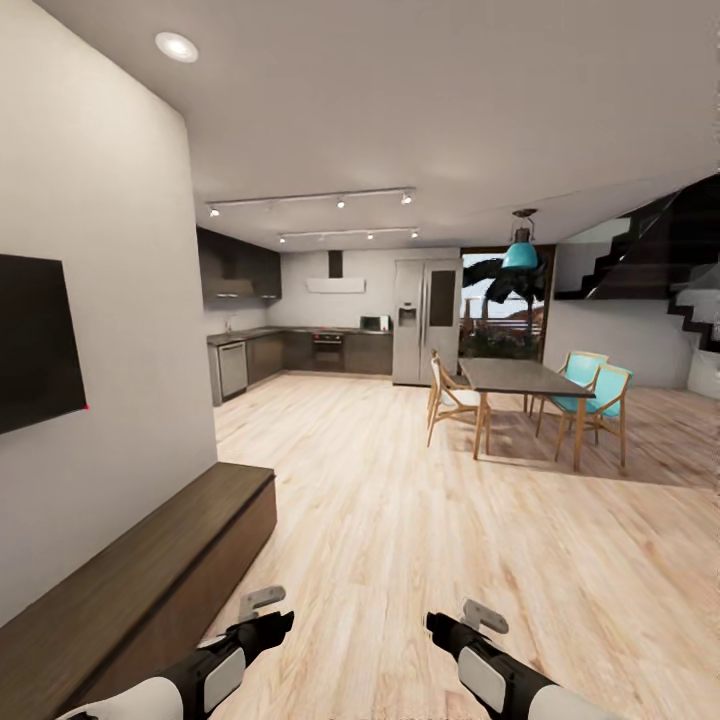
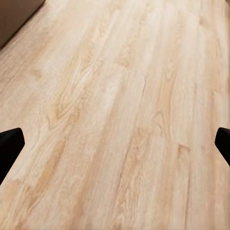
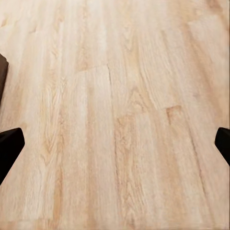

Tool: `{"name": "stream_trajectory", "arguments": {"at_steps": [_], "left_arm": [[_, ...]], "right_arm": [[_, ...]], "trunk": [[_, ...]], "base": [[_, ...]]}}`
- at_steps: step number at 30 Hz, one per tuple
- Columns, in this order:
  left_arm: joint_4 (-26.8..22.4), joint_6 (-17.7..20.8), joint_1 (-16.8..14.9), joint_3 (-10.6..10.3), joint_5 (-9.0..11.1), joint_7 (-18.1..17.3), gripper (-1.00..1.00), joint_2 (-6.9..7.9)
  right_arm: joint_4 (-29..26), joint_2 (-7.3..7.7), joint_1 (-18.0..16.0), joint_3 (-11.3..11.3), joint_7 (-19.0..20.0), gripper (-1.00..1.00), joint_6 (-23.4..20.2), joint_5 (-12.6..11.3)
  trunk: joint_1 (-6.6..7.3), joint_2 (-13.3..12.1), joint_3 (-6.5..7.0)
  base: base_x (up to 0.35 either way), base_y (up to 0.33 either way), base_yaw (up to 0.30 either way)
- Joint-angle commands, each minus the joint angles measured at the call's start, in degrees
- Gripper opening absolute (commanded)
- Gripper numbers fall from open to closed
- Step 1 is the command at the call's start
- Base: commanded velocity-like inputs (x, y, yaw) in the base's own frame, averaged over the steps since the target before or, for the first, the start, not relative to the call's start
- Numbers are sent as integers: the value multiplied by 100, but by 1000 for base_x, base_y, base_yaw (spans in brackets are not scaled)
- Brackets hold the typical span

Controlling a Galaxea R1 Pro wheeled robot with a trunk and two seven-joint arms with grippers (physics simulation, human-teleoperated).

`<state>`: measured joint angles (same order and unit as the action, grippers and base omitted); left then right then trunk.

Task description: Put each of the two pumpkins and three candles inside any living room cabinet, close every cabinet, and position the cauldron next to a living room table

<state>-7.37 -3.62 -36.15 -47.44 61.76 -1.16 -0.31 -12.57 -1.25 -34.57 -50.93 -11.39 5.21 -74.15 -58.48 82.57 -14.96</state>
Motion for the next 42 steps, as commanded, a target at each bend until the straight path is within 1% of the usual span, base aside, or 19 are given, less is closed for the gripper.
{"name": "stream_trajectory", "arguments": {"at_steps": [1, 10, 42], "left_arm": [[8, -24, -6, -50, 57, -11, 100, -1], [8, -15, -4, -61, 38, -10, 100, -3], [0, -10, -5, -63, 11, -16, 100, -12]], "right_arm": [[10, 1, -6, -50, -25, 100, 25, -63], [65, 10, -6, -49, -21, 100, 24, -114], [62, 11, -6, -49, -20, 100, 24, -109]], "trunk": [[0, 5, -16], [0, 5, -91], [0, 5, -345]], "base": [[0, 0, -145], [0, 0, -154], [0, 0, -171]]}}
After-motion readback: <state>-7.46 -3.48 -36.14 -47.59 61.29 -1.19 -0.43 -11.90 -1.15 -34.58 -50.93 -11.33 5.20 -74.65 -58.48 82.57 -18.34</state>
